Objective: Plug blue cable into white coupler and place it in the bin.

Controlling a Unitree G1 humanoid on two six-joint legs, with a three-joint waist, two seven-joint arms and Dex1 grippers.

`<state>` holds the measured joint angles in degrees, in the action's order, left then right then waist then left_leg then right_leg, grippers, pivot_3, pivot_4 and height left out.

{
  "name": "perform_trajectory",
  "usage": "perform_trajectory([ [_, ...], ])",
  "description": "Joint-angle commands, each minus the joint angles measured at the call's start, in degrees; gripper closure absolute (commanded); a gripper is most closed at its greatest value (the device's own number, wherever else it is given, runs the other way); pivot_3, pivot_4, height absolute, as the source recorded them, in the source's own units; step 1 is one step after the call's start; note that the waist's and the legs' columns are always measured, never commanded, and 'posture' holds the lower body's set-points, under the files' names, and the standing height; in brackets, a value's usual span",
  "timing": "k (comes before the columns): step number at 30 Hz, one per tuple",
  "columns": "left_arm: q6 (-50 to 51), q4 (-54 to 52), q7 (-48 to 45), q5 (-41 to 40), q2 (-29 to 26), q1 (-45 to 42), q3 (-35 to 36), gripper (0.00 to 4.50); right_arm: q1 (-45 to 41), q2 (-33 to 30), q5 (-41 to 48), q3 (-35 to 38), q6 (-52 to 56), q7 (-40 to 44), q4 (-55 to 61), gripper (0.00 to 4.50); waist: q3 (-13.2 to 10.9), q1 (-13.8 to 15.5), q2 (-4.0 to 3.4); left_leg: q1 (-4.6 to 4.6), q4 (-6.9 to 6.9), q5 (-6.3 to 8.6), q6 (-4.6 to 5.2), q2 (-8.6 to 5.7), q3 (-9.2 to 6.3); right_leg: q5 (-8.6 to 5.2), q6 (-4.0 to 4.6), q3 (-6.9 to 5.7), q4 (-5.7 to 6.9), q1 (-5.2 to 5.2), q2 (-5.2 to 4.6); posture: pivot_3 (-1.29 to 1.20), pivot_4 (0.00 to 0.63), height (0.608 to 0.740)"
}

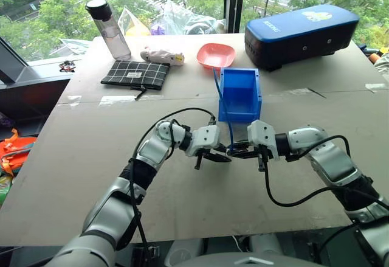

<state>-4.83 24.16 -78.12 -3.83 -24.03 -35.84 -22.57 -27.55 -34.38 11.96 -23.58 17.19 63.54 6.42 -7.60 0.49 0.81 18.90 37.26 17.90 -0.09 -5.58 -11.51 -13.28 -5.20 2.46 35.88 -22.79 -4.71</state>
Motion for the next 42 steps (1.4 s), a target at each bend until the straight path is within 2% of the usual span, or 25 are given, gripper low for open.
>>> perform_trajectory([
  [1, 0.30, -1.97, 0.56, 0.64, -0.04, 0.16, -0.02, 4.01, 1.20, 0.40, -5.38, -5.22, 5.04, -0.32, -6.10, 4.50, 0.25, -0.05, 0.02, -0.04, 0.00, 0.00, 0.00, 0.01, 0.00, 0.00, 0.00, 0.00, 0.00, 0.03, 0.02, 0.00, 0.150, 0.740],
  [12, 1.28, -3.50, 2.48, 0.71, 0.78, 0.92, 0.06, 4.01, 1.35, 1.51, -6.61, -6.87, 8.05, 0.88, -7.85, 4.50, 0.88, -0.41, -0.03, -0.11, 0.00, 0.00, 0.00, 0.01, -0.03, 0.00, 0.00, 0.01, 0.05, 0.03, 0.03, 0.00, 0.150, 0.740],
  [24, 2.92, -4.98, 1.93, -0.01, 0.32, 1.74, 0.39, 4.01, 3.63, 2.50, -6.68, -4.73, 2.32, 0.32, -13.01, 4.50, 1.61, -0.67, -0.29, -0.23, -0.03, 0.01, 0.01, 0.01, -0.04, -0.01, 0.00, 0.01, 0.05, 0.13, 0.04, 0.00, 0.150, 0.740],
  [26, 5.66, -6.85, 1.42, -1.89, -0.16, 2.18, 1.66, 2.99, 4.07, 3.78, -4.15, -1.72, 0.57, -0.28, -12.09, 4.50, 1.60, -0.82, -0.32, -0.24, -0.04, 0.01, 0.01, 0.01, -0.05, -0.01, 0.00, 0.00, 0.05, 0.14, 0.04, 0.00, 0.150, 0.740],
  [29, 10.44, -11.84, 2.74, -4.93, -1.88, 4.07, 4.84, 1.70, 5.15, 5.49, -0.29, 3.81, -0.22, -2.02, -9.17, 4.50, 1.55, -0.95, -0.36, -0.19, -0.04, 0.01, 0.01, 0.02, -0.06, -0.01, 0.00, 0.02, 0.05, 0.13, 0.03, 0.00, 0.150, 0.740],
  [31, 15.12, -17.41, 4.40, -7.77, -3.47, 6.99, 7.57, 0.81, 6.13, 5.92, 2.06, 7.37, 0.52, -3.43, -6.27, 4.50, 1.41, -1.19, -0.53, -0.17, -0.08, 0.01, 0.01, 0.17, -0.08, -0.01, 0.00, 0.03, 0.05, 0.09, 0.03, 0.00, 0.150, 0.740],
  [32, 18.45, -22.23, 5.40, -9.83, -5.33, 10.21, 9.79, 0.22, 6.40, 6.10, 4.03, 10.12, 1.79, -4.96, -3.41, 4.50, 1.33, -1.27, -0.63, -0.16, -0.09, 0.01, 0.01, 0.19, -0.05, -0.01, 0.00, 0.06, 0.05, 0.06, 0.03, 0.00, 0.150, 0.740],
  [33, 21.32, -26.90, 6.79, -11.70, -6.86, 13.49, 12.07, 0.04, 6.22, 6.24, 6.37, 12.71, 4.21, -6.53, -0.57, 4.50, 1.22, -1.54, -0.70, -0.14, -0.11, 0.01, 0.01, 0.19, -0.01, -0.01, 0.00, 0.11, 0.05, 0.02, 0.03, 0.00, 0.150, 0.740],
  [38, 31.28, -43.52, 16.35, -18.85, -8.67, 24.58, 21.02, 0.04, -0.38, 5.39, 17.30, 20.23, 20.98, -10.58, 6.63, 4.50, 0.82, -1.21, -0.75, 0.49, -0.15, 0.00, 0.00, 0.17, 0.00, 0.02, 0.03, 0.41, 0.10, -0.75, 0.06, 0.00, 0.150, 0.740],
  [39, 32.50, -45.47, 18.09, -19.72, -8.41, 25.68, 21.94, 0.04, -1.69, 5.46, 18.67, 21.19, 23.19, -11.24, 6.66, 4.50, 0.78, -1.12, -0.73, 0.74, -0.04, 0.00, 0.00, 0.18, -0.06, 0.07, 0.10, 0.33, 0.09, -0.91, 0.07, 0.00, 0.150, 0.740],
  [42, 34.85, -53.19, 25.75, -21.69, -5.93, 30.91, 25.51, 0.04, -13.58, 6.69, 19.19, 22.72, 29.15, -14.02, -2.64, 4.50, 0.74, -0.96, -0.67, 0.78, -0.04, 0.00, -0.01, 0.19, -0.06, 0.11, 0.16, 0.27, 0.03, -0.89, 0.05, 0.00, 0.150, 0.740],
])
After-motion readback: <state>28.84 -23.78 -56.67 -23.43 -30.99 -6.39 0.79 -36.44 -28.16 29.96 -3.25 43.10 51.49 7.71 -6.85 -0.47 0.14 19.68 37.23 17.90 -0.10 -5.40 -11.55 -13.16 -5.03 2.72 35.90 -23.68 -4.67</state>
